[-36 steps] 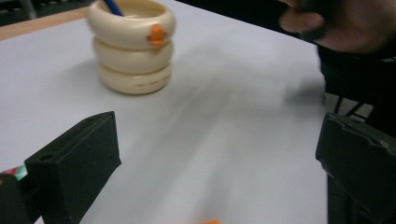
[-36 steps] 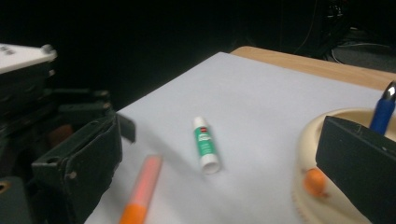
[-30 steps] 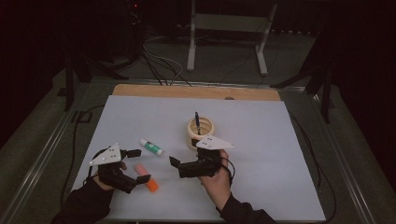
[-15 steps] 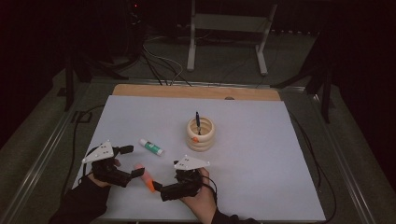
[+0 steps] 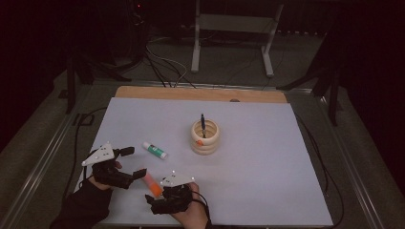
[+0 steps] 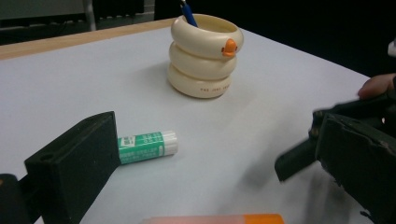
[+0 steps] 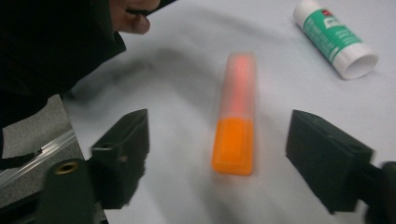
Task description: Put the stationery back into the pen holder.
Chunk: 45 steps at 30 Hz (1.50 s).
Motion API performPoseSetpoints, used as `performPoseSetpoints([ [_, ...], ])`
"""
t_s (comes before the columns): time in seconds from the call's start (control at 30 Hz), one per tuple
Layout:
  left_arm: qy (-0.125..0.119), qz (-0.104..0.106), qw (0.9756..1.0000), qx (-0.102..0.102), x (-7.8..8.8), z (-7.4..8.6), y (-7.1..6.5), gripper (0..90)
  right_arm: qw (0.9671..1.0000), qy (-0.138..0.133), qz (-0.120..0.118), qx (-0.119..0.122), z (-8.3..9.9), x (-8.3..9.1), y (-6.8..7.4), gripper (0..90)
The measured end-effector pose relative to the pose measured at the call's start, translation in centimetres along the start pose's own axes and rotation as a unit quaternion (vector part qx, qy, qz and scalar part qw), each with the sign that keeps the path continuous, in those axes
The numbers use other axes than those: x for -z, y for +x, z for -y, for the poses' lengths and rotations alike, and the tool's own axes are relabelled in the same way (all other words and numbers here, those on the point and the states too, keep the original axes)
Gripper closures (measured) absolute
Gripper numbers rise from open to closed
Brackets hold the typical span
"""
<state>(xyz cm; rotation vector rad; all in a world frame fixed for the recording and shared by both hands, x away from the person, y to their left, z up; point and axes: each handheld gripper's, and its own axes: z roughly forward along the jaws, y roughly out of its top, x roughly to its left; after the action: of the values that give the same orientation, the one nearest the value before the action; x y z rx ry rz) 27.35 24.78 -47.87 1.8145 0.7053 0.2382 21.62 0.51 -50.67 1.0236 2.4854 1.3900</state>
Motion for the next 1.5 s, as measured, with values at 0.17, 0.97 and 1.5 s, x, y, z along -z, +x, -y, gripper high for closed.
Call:
performPoseSetpoints([
  [0.17,-0.001,-0.002,1.0,0.001,0.0,0.0,0.0,0.2,0.9994,0.021,0.029,0.005,0.2,-0.9,0.3,35.4],
  [0.97,0.001,-0.006,1.0,0.0,-0.1,0.0,0.1,0.2,0.9909,0.082,0.094,0.051,-0.5,-4.2,0.9,63.2],
  [1.5,-0.003,-0.004,1.0,0.0,0.0,-0.2,0.0,0.2,0.9951,0.082,0.051,0.021,-1.5,-2.7,-1.0,64.5],
])
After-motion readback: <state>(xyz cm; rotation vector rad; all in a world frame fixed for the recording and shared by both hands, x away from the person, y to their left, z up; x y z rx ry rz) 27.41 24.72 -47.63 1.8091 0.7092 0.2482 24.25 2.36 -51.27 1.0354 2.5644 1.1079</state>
